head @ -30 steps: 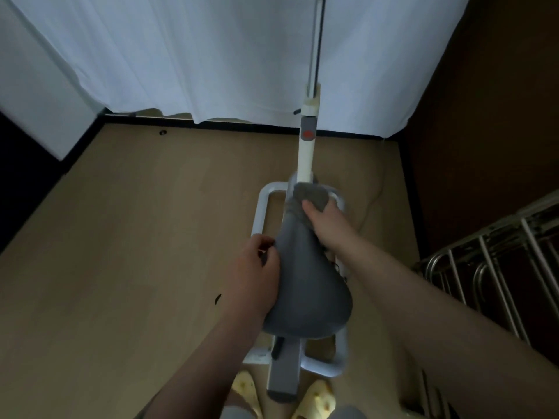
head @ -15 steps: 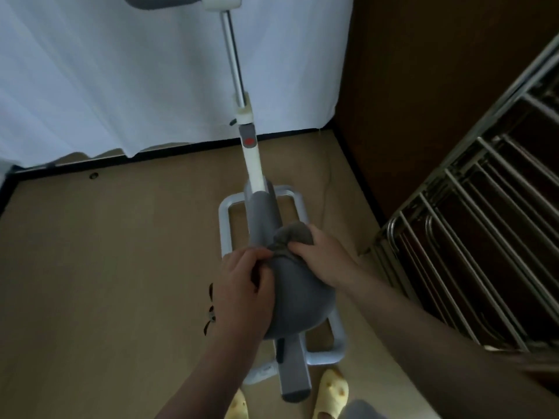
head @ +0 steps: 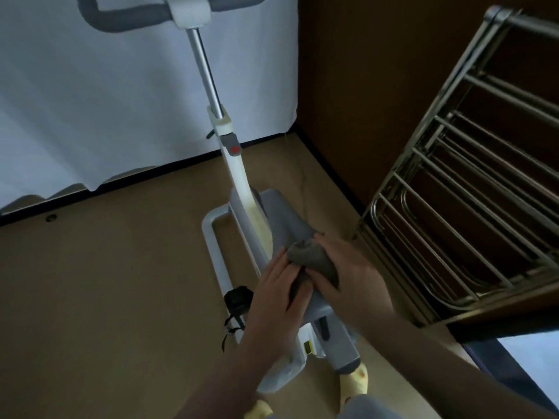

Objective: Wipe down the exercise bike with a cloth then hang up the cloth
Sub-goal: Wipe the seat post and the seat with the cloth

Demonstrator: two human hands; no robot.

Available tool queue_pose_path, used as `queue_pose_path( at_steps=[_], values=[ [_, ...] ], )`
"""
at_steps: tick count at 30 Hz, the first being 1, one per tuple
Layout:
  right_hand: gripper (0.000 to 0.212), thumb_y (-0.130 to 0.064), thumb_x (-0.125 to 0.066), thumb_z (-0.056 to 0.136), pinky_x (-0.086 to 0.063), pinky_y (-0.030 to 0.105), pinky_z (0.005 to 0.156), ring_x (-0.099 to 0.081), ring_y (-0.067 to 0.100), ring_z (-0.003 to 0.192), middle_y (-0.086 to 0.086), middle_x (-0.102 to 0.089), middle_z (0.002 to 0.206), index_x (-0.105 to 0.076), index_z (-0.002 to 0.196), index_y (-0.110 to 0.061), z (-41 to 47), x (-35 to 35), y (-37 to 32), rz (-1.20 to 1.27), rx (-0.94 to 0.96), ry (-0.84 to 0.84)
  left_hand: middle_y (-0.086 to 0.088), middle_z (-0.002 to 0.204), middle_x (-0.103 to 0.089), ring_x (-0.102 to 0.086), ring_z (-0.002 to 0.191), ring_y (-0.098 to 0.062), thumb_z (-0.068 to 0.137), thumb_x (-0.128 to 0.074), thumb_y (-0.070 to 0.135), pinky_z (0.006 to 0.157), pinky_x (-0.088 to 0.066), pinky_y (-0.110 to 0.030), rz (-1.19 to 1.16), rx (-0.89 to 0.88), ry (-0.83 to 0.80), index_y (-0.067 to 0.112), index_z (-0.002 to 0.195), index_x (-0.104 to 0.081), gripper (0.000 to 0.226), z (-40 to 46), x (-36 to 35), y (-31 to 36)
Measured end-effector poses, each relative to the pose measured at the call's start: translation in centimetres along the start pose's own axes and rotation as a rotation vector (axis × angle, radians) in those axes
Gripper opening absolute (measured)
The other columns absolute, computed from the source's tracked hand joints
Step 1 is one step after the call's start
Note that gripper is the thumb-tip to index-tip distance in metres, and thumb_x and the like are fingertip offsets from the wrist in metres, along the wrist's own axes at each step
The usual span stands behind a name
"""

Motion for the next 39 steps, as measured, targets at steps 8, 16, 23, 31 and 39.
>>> queue_pose_path(
  at_steps=[8,16,23,31,39],
  values=[
    [0.046,-0.042,-0.057,0.090,-0.031,0.027,0.111,-0.049,0.012,0.122,0.000,-0.061,0.127,-0.056,0.128,-0.017,-1.4,-0.7,-1.7,-0.107,0.014,0.111,0.027,0.145,-0.030,-0.019,0.140,0.006,0.096,-0.042,0.034,0.115,-0.020,-0.021,-0.169,0.004,-0.033,0.034,0.141,-0.036,0.046,-1.2,1.0,-0.1],
    [0.044,-0.042,-0.052,0.091,-0.036,0.038,0.110,-0.043,0.010,0.128,-0.003,-0.055,0.129,-0.052,0.130,-0.020,-2.9,-0.6,-1.5,-0.015,-0.149,0.195,0.033,0.147,-0.013,-0.006,0.140,0.012,0.093,-0.036,0.045,0.119,-0.016,-0.028,-0.086,0.032,-0.064,0.032,0.148,-0.024,0.057,-2.1,1.0,-1.1],
    [0.031,-0.045,-0.054,0.092,-0.053,0.047,0.086,-0.061,0.018,0.100,-0.003,-0.062,0.108,-0.049,0.117,-0.028,-2.9,-0.4,1.1,0.292,-0.561,0.379,0.034,0.149,-0.010,-0.003,0.139,0.013,0.093,-0.036,0.044,0.117,-0.012,-0.021,-0.061,0.022,-0.090,0.033,0.149,-0.022,0.059,-2.4,1.3,-1.3],
    [0.026,-0.030,-0.050,0.099,-0.047,0.035,0.082,-0.057,0.015,0.089,-0.004,-0.058,0.103,-0.047,0.123,-0.022,-1.9,-2.0,0.4,0.820,-0.977,0.816,0.036,0.145,-0.008,-0.005,0.141,0.009,0.093,-0.034,0.043,0.117,-0.012,-0.023,-0.037,0.014,-0.090,0.037,0.147,-0.018,0.056,-2.3,1.0,-1.4],
    [0.035,-0.030,-0.050,0.098,-0.047,0.043,0.094,-0.057,0.023,0.106,0.002,-0.056,0.114,-0.042,0.130,-0.018,-3.2,-3.1,-0.1,0.898,-1.082,0.816,0.029,0.151,-0.012,-0.004,0.141,0.008,0.093,-0.029,0.048,0.116,-0.011,-0.022,-0.031,0.028,-0.049,0.033,0.150,-0.020,0.060,-2.4,0.5,-1.5]
  ],
)
Point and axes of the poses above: each hand's wrist, its own z-axis towards the middle knuckle, its own x-axis out of the back of the hand, y = z × x, the point moved 3 cm from there along z, towards the middle knuckle
